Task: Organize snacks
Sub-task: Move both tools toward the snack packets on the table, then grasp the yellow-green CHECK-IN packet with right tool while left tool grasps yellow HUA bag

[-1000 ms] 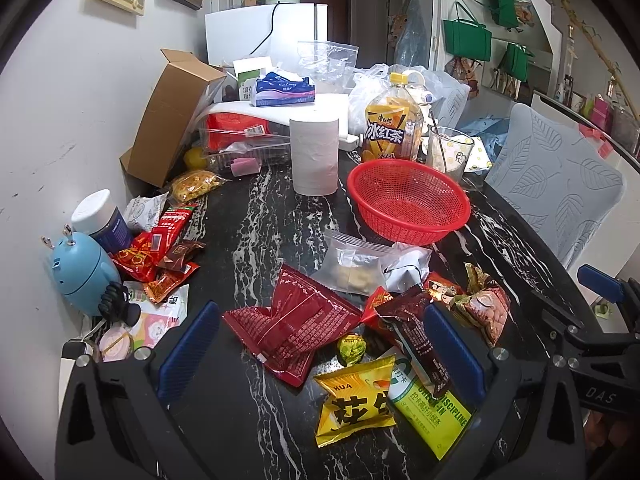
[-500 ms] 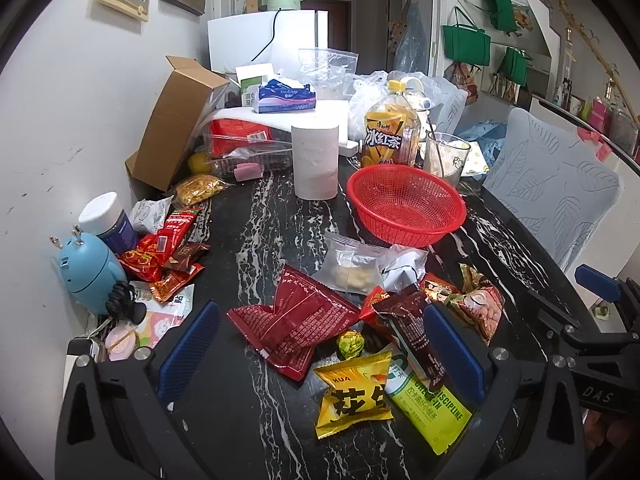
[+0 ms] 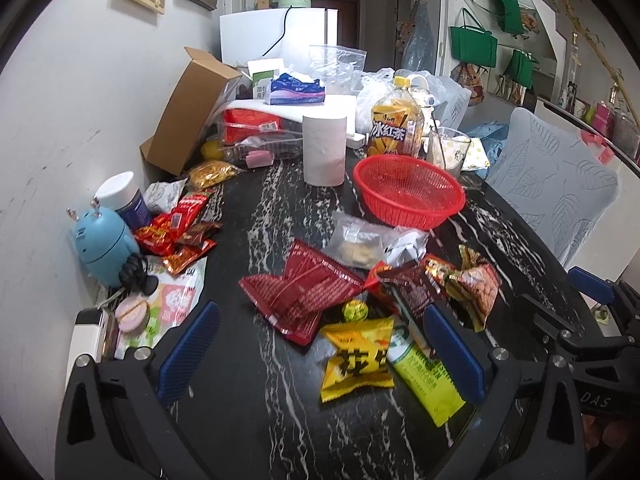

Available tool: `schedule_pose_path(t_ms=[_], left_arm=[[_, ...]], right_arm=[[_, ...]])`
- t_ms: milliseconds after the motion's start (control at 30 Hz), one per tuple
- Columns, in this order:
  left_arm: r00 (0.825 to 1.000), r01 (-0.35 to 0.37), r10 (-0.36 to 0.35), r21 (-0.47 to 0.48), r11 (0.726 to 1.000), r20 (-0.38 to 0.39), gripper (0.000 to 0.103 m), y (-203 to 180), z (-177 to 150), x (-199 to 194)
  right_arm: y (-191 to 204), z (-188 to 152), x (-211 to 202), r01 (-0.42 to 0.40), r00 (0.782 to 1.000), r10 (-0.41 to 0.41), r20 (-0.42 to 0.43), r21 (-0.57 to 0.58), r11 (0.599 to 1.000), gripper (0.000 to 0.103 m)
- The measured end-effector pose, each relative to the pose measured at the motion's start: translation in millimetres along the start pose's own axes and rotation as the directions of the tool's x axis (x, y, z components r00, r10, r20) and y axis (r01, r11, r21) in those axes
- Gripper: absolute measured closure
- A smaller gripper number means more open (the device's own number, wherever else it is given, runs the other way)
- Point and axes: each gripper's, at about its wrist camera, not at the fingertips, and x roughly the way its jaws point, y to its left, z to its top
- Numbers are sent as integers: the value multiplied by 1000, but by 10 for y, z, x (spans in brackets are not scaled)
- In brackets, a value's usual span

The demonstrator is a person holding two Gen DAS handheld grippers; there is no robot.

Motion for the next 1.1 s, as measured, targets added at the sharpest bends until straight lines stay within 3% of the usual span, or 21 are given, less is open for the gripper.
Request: schedule_pose_path(t_ms=[167, 467, 600, 1100], left_arm=[[998, -56, 58, 36, 998, -33, 0, 51, -119, -48], [1000, -26, 26, -22, 999, -3, 0, 193, -394, 18], [999, -18, 17, -32, 999, -29, 0, 233, -472, 75], [997, 21, -24, -44, 999, -69, 0, 231, -550, 322]], right_arm=[[69, -121, 31, -47, 999, 47, -27, -11, 999, 0], [247, -372, 180, -127, 986, 122, -110, -41, 991, 4], [297, -456, 255, -151, 980, 143, -142, -47, 988, 5], [440, -645, 664, -223, 951, 187, -244, -128, 966, 27]])
